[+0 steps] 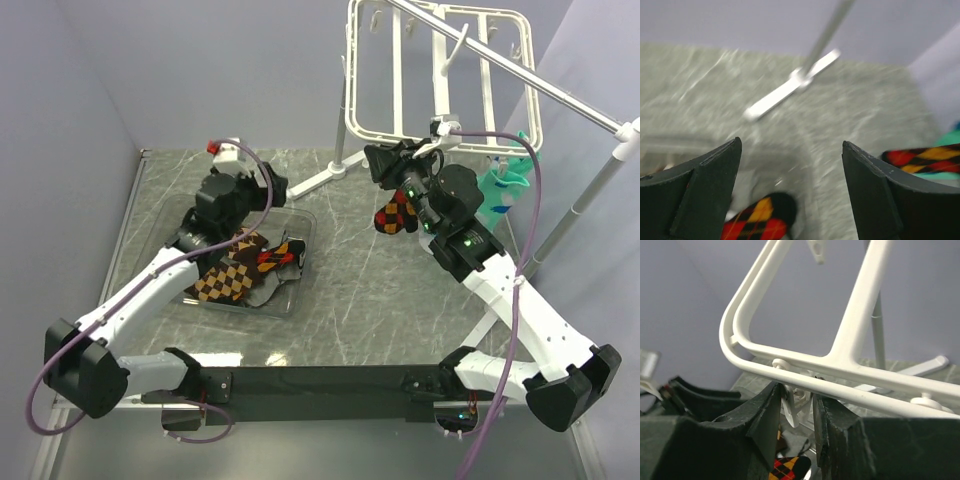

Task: Clip the socks to the hanger
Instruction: Open the clamp at the hanger.

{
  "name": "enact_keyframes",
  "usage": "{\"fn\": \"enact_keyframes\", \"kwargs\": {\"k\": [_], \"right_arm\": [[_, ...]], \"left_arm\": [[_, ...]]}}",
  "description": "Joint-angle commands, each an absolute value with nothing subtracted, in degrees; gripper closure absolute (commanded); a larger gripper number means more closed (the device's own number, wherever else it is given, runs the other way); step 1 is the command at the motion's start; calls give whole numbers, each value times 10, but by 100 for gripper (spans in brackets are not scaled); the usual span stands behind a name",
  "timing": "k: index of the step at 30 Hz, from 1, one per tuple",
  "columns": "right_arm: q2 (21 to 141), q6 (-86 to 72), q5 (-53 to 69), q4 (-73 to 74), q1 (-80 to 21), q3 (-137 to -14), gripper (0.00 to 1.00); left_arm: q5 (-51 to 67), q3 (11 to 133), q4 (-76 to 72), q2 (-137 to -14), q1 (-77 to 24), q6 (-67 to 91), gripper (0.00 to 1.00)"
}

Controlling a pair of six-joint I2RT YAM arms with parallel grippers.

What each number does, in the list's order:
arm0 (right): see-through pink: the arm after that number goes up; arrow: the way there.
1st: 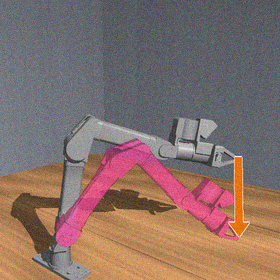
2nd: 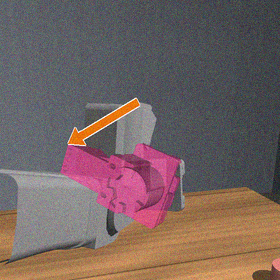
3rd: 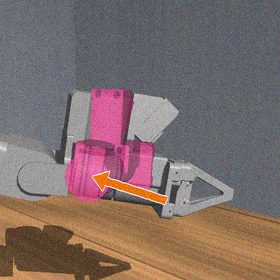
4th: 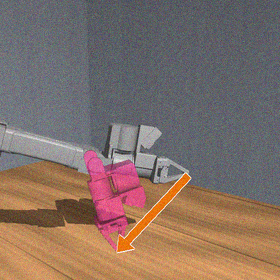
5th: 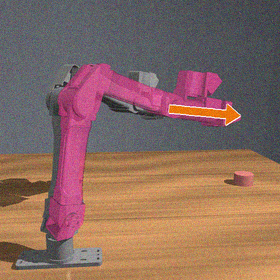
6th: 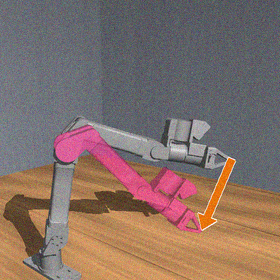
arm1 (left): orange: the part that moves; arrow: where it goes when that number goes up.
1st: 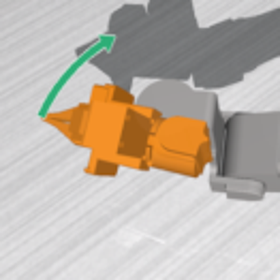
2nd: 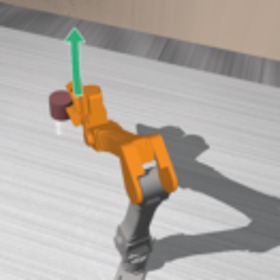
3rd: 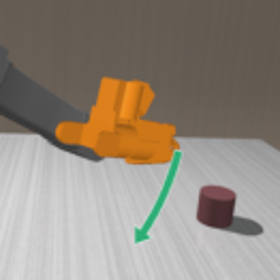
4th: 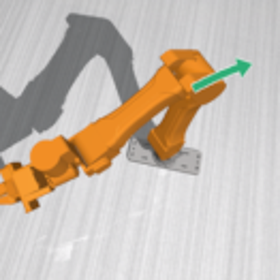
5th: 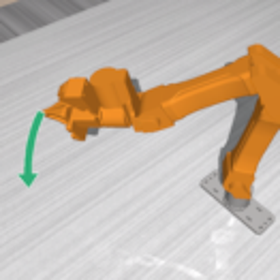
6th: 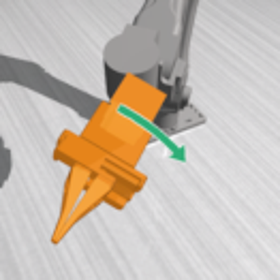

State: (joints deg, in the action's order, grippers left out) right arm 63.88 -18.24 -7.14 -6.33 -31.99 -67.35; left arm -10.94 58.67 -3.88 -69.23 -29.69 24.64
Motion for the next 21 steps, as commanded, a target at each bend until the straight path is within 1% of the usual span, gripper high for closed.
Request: {"fn": "enact_keyframes", "kwargs": {"k": [1, 11, 17, 21], "right_arm": [[647, -170, -139, -22, -318, -725, 100], [657, -209, -169, 70, -319, -782, 100], [656, -227, -161, 114, -320, -807, 100], [653, -239, -148, 126, -319, -813, 100]], "left_arm": [[-205, 559, -11, -697, -296, 245, 14], [-259, 506, -25, -712, -297, 243, 16], [-241, 489, -45, -723, -297, 238, 17], [-203, 476, -67, -713, -298, 230, 18]]}}
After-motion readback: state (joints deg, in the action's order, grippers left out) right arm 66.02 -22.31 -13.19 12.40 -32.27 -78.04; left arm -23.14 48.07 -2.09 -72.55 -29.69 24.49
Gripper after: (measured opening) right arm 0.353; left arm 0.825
